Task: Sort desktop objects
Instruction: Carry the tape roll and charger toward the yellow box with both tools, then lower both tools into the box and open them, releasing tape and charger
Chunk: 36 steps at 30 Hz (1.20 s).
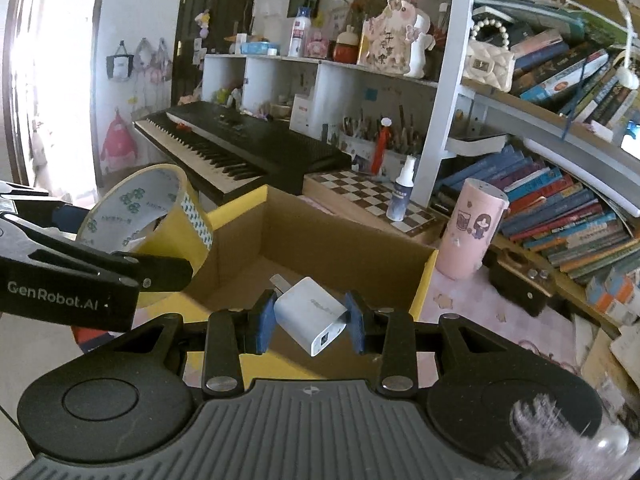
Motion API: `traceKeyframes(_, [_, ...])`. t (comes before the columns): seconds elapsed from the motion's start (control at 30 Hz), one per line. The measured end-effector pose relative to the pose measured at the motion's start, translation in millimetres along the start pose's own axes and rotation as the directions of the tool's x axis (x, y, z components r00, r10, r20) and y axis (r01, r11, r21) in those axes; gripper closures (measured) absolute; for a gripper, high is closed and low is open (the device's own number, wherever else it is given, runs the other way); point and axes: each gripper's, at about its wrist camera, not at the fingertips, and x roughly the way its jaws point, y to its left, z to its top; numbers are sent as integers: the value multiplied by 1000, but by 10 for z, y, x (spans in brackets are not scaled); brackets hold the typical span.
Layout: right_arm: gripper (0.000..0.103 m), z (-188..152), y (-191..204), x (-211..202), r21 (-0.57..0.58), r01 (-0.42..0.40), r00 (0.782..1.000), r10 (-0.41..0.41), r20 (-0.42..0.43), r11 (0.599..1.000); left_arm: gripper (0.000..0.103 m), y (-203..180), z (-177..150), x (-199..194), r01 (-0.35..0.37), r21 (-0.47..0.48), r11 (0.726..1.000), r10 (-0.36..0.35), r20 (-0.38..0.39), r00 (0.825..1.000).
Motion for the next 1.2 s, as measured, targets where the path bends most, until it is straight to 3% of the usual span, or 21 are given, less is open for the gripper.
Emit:
traceKeyframes(0.27, [68,-5,-287,505,-75,-54,995,47,-90,996,21,-91,103,456,-32,12,999,33,-68,997])
traceKeyframes(0.53, [68,-18,-429,987,-202,-149,974,108,-201,968,21,-159,164,844,-57,46,997,63,-142,988])
traceKeyframes(0.87, [68,-23,-384,1423,-385,-309,917,165,-363,870,21,-280,97,1240,-58,118,991,89,-273,958])
traceKeyframes(1.1, [68,-48,-386,1492,-434,-391,876,185,-445,812,20,-325,13,1343,-62,125,990,101,-335,937])
traceKeyframes(1.2, [69,-71,-395,1493,-444,-401,873,188,-450,801,20,-332,-7,1345,-73,113,991,107,-337,935])
